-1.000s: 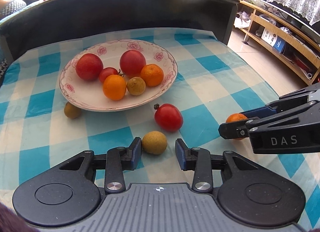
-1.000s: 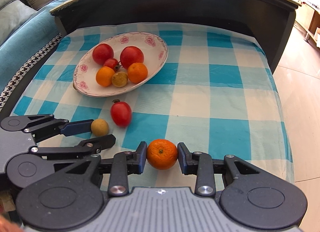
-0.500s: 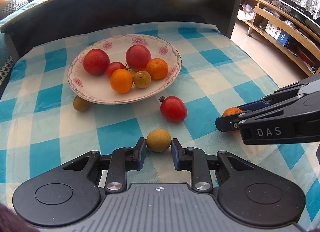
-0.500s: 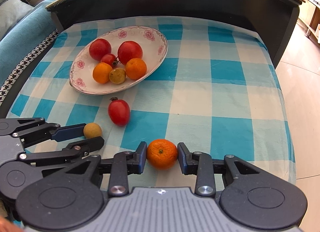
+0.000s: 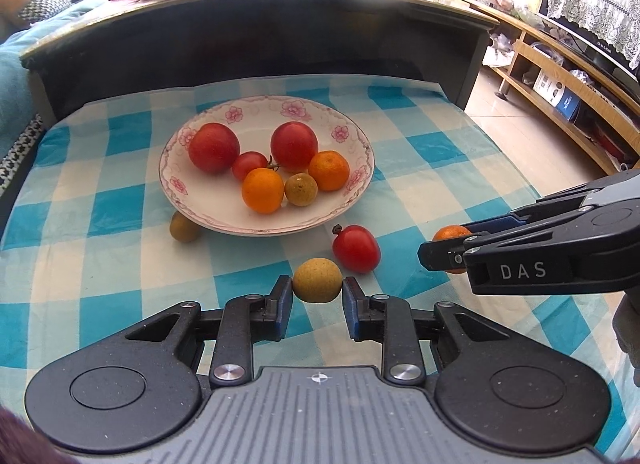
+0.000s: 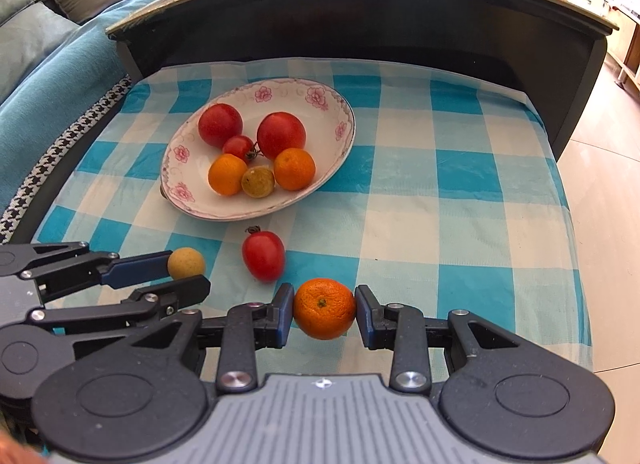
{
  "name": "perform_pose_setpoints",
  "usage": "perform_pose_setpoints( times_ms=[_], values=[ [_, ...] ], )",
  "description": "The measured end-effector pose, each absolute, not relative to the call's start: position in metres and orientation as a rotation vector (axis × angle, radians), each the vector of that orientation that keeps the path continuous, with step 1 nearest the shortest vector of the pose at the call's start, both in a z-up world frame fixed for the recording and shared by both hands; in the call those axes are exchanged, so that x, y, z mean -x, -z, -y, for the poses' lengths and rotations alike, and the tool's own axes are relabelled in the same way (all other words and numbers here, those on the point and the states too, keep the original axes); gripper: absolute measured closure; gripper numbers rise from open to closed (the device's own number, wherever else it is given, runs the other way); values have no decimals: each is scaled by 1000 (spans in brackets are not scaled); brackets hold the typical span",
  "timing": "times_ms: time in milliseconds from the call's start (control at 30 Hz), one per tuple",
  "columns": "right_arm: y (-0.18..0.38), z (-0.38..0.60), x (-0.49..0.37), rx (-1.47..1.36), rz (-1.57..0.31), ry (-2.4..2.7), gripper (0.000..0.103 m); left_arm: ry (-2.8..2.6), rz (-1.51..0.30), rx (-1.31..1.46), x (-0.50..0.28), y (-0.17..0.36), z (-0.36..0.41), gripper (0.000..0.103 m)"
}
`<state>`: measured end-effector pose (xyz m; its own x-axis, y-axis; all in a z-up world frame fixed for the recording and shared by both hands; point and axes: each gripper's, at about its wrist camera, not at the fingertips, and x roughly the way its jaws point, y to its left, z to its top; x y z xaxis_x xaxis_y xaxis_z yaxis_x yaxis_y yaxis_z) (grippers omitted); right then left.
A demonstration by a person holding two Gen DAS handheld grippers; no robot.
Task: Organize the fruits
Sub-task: 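Carry the brown fruit and mandarin over the bowl and open both grippers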
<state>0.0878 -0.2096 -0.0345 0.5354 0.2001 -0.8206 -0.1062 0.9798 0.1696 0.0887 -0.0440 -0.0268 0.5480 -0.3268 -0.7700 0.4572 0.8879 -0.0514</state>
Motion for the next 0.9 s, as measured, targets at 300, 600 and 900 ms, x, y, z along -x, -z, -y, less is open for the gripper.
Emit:
perform_pose_setpoints(
  times_ms=[300,600,900],
  values=[
    [21,208,-104,-113,-963,-181,69,455,-836,-131,-103,8,42,68],
    [14,191,-137,-107,-939,-199,69,415,-827,-103,-133,7,37,68],
    [26,183,-168,-112,-940,-211,69,372,-855,-97,-154,22,30,68]
  ],
)
